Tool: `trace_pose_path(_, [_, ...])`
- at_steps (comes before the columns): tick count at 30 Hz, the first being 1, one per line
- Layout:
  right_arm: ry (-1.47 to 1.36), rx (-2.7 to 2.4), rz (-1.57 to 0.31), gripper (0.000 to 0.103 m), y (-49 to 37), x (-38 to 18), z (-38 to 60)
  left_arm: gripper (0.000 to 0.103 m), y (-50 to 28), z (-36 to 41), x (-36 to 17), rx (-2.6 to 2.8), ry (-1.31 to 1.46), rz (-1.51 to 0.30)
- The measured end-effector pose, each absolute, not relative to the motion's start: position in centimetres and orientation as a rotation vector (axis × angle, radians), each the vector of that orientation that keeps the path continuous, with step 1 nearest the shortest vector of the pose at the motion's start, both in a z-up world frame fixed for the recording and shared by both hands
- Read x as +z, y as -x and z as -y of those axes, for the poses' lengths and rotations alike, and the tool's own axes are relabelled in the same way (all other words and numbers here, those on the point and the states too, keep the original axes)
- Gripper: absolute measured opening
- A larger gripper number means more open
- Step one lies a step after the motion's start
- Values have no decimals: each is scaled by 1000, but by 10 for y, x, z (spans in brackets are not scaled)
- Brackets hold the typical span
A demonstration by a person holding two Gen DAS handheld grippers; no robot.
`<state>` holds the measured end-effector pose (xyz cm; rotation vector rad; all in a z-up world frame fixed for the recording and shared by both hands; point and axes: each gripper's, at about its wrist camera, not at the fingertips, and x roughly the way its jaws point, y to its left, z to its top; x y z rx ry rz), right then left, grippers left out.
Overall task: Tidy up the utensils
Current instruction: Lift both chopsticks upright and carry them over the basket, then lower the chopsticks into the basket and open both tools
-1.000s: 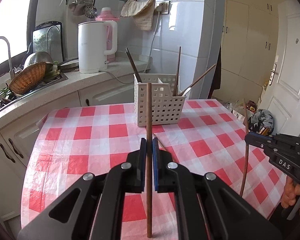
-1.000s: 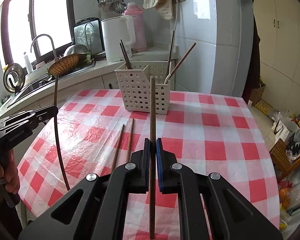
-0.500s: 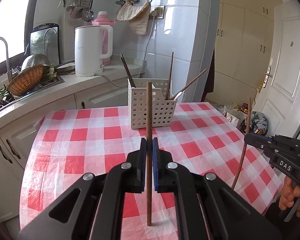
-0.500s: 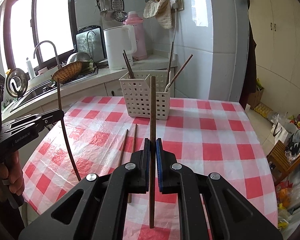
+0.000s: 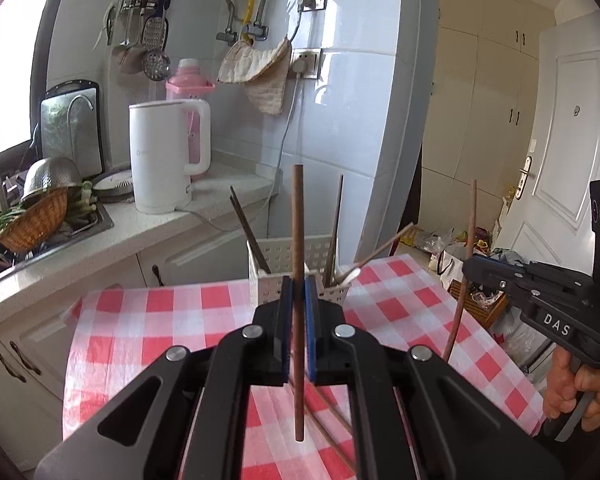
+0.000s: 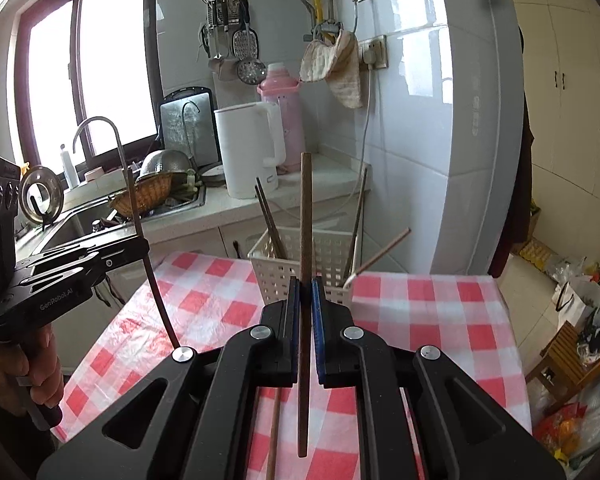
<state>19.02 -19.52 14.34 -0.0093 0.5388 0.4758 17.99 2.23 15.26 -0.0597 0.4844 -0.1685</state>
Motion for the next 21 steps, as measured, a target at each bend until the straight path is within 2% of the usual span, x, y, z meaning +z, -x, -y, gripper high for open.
trace_pose_path(11, [2,441,-481,9,-272,199,162,6,-249,-14,233,-169,31,-380])
trace_pose_path(21, [0,391,-474,9,-334,201,145,6,-317,-16,244,-154,39,-359])
